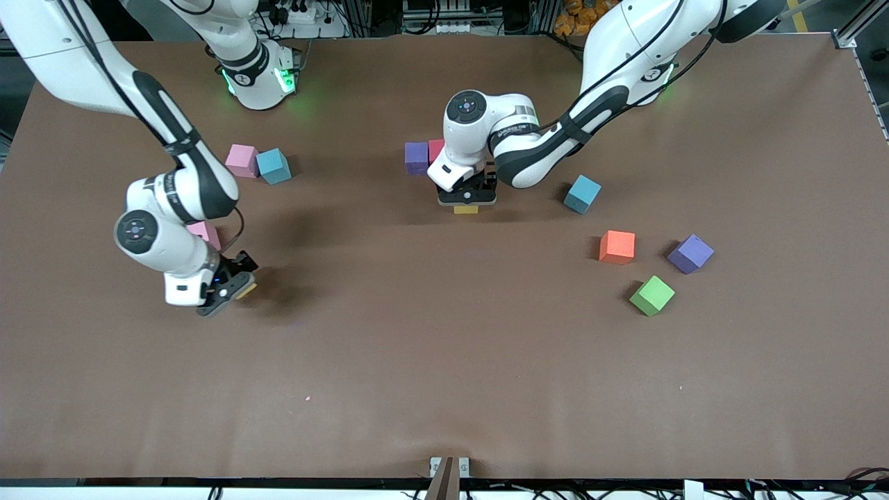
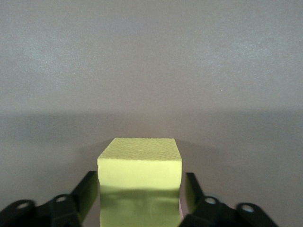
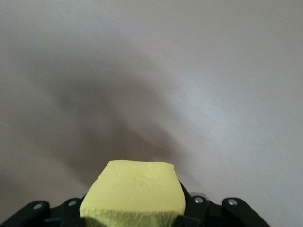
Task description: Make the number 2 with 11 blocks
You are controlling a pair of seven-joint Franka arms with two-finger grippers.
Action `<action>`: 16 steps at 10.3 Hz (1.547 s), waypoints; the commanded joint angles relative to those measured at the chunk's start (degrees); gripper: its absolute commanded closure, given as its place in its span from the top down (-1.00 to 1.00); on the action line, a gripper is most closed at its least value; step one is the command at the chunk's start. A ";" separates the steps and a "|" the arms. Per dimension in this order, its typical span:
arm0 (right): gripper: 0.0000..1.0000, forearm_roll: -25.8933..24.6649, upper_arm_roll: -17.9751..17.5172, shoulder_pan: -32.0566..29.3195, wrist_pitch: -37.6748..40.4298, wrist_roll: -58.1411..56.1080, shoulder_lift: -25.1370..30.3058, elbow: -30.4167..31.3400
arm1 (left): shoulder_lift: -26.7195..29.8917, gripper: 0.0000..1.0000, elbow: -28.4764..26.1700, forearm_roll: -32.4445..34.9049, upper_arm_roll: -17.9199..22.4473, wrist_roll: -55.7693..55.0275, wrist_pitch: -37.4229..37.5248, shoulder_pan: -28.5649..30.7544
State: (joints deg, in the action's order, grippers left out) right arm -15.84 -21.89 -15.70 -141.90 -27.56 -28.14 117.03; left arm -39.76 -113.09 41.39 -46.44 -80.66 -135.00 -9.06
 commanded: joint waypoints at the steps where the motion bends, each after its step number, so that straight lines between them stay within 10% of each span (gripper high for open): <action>1: -0.18 0.81 -0.17 5.31 2.85 0.93 2.56 0.65 | 1.18 1.00 0.58 1.42 -0.49 -0.20 -0.18 0.70; 5: -0.17 0.38 -0.70 11.28 2.59 -1.34 3.18 1.18 | 4.25 1.00 1.99 0.36 -1.46 -0.29 0.79 2.36; 9: -0.16 -1.56 -0.70 22.53 2.07 -2.23 3.88 1.79 | 4.34 1.00 1.29 0.01 -12.95 0.76 2.18 18.16; 16: -0.16 -1.65 0.00 40.46 -8.20 -1.71 -0.94 1.88 | 4.52 1.00 1.99 -0.08 -15.26 0.85 11.40 38.56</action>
State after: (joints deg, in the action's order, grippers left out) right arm -16.58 -22.79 21.80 -147.09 -29.16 -26.74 119.33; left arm -36.33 -110.28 41.38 -60.33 -79.88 -125.95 25.93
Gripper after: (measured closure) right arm 0.458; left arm 0.000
